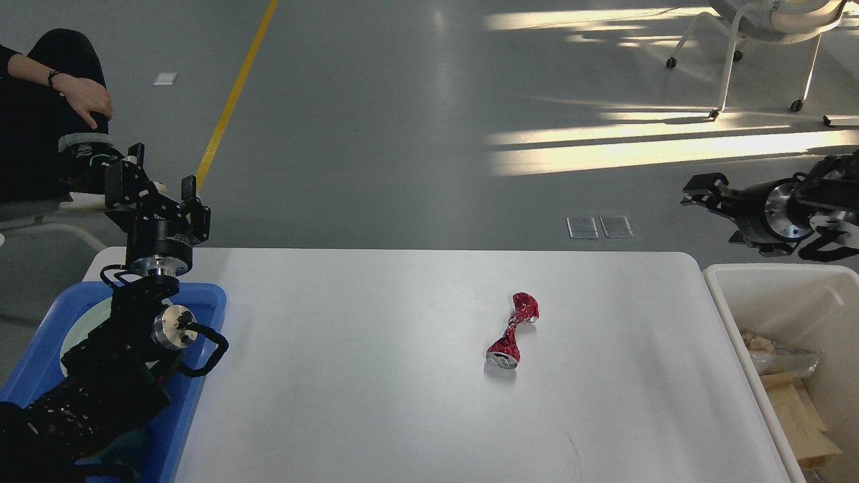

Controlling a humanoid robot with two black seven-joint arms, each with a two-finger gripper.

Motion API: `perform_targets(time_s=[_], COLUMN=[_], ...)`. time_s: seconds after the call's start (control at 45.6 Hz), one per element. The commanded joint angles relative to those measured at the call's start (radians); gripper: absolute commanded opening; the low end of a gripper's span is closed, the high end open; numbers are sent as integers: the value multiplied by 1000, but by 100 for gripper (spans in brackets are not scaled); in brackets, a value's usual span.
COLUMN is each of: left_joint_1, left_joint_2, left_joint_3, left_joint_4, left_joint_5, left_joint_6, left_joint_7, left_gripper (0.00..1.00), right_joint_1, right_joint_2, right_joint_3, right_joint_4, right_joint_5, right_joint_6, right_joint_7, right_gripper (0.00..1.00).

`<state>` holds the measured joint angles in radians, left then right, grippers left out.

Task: Tidy desktop
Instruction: 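Move the right gripper to the red crushed can, then grasp the red crushed can with the right gripper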

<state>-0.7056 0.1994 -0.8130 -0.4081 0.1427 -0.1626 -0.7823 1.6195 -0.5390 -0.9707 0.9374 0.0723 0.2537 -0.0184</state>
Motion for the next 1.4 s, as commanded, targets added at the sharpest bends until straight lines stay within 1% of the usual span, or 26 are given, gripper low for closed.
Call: perform_targets(time_s=[0.0, 0.175, 0.241, 0.307, 0.372, 0.482, 0.635, 0.767, 0.986, 1.227, 1.38], left_joint_1=[0, 0, 0, 0, 0, 0, 0, 0, 0, 0, 0], left_joint_2=[0, 0, 0, 0, 0, 0, 0, 0, 0, 0, 0], left_joint_3=[0, 0, 0, 0, 0, 0, 0, 0, 0, 0, 0], left_joint_4=[0, 0, 0, 0, 0, 0, 0, 0, 0, 0, 0], left_joint_5=[0, 0, 0, 0, 0, 0, 0, 0, 0, 0, 0], left_joint_6=[0, 0, 0, 0, 0, 0, 0, 0, 0, 0, 0], left_joint_7=[0, 0, 0, 0, 0, 0, 0, 0, 0, 0, 0], left_gripper=[97, 97, 97, 97, 97, 97, 97, 97, 97, 97, 97], right_joint_1=[152, 286, 313, 309, 267, 111, -62, -151, -276, -355, -391], right_joint_2=[65, 172, 214, 247, 277, 332, 438, 481, 530, 550, 600], right_joint_3=[-8, -20, -25, -20, -22, 6, 21, 23, 23, 72, 58], right_joint_4=[104, 113, 113, 113, 103, 74, -44, -147, -272, -281, -281], right_joint_5=[4, 6, 6, 6, 6, 6, 6, 6, 6, 1, -2], right_joint_6=[102, 235, 262, 260, 246, 210, 113, 55, 38, 24, -47], right_joint_7=[0, 0, 0, 0, 0, 0, 0, 0, -2, -2, -2], right_gripper=[100, 100, 100, 100, 100, 100, 100, 100, 100, 100, 100])
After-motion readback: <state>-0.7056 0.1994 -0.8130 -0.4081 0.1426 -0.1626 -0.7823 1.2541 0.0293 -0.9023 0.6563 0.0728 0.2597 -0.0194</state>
